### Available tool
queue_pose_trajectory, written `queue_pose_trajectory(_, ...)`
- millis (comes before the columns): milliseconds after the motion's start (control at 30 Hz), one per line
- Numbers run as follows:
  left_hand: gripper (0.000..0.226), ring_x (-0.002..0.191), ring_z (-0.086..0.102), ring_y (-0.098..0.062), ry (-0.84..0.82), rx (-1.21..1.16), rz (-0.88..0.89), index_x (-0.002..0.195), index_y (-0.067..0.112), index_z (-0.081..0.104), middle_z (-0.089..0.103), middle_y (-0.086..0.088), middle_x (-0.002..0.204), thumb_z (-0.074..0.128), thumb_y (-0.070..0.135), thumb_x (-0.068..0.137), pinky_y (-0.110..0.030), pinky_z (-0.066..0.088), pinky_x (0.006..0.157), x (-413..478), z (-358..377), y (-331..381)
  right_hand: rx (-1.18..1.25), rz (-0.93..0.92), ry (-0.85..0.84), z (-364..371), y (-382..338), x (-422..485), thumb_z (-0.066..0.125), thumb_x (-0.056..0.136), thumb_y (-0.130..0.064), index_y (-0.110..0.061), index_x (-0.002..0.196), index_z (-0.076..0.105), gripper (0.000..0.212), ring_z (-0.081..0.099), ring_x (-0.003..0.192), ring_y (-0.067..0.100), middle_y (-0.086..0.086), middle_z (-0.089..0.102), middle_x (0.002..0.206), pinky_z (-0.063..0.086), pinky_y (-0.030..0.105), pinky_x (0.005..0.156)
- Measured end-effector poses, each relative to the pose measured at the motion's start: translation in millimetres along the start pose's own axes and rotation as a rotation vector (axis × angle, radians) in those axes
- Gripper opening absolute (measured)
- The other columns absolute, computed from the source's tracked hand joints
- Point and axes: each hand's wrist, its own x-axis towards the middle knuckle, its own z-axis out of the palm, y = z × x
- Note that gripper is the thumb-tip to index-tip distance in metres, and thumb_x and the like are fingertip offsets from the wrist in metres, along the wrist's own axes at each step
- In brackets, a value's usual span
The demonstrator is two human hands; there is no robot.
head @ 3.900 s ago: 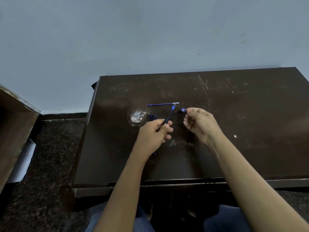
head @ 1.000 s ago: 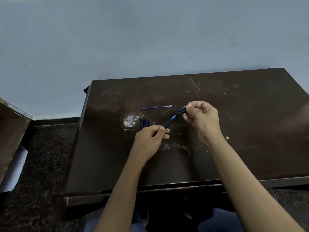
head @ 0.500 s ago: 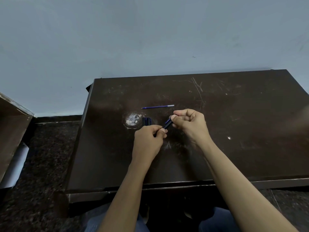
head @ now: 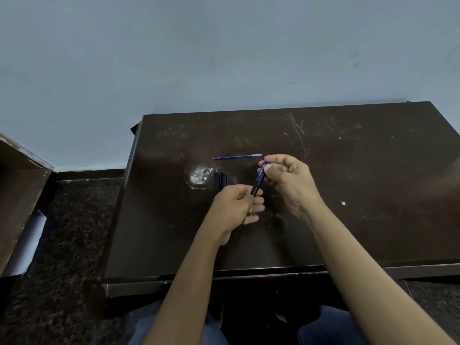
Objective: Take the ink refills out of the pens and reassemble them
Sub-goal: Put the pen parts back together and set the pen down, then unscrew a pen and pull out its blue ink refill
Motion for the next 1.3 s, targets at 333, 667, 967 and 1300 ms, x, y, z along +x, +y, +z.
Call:
queue_pose_trajectory(333, 0.021, 0.083, 0.071, -0.021, 0.236, 0.076, 0.147, 0.091, 0.022, 0.066, 0.071, -0.006, 0.086, 0.075, 0.010, 0.076, -0.044, 0.060, 0.076, 5, 1, -14, -0.531, 0.026, 0.016, 17, 9, -18, 0.080, 0.073, -0.023, -0.013, 0.091, 0.063, 0.026, 0.062, 0.066, 0.008, 0.003, 0.067, 0.082, 0.046, 0.012, 0.045)
queue_pose_trajectory(667, 0.025, 0.091, 0.066, -0.008, 0.317, 0.106, 0.201, 0.109, 0.022, 0.065, 0.068, 0.006, 0.097, 0.068, 0.018, 0.084, -0.037, 0.056, 0.089, 9, -2, -10, -0.796, -0.081, 0.171, 3, 21, 1, 0.073, 0.076, -0.021, -0.014, 0.089, 0.065, 0.017, 0.064, 0.074, 0.015, -0.001, 0.066, 0.079, 0.053, 0.030, 0.070)
queue_pose_trajectory(967, 0.015, 0.084, 0.062, -0.004, 0.424, 0.168, 0.232, 0.102, 0.021, 0.066, 0.066, 0.008, 0.092, 0.064, 0.018, 0.087, -0.014, 0.047, 0.070, 9, -6, -10, -0.940, -0.059, 0.172, -6, 37, 8, 0.067, 0.080, -0.018, -0.008, 0.095, 0.064, 0.018, 0.066, 0.084, 0.026, 0.008, 0.067, 0.089, 0.056, 0.041, 0.078)
queue_pose_trajectory(1300, 0.013, 0.077, 0.058, 0.002, 0.475, 0.169, 0.229, 0.102, 0.019, 0.066, 0.062, 0.014, 0.086, 0.062, 0.016, 0.089, -0.010, 0.041, 0.059, 7, -5, -5, -1.025, -0.077, 0.136, -7, 43, 10, 0.061, 0.086, -0.015, -0.003, 0.103, 0.060, 0.020, 0.065, 0.087, 0.030, 0.013, 0.066, 0.095, 0.056, 0.046, 0.076)
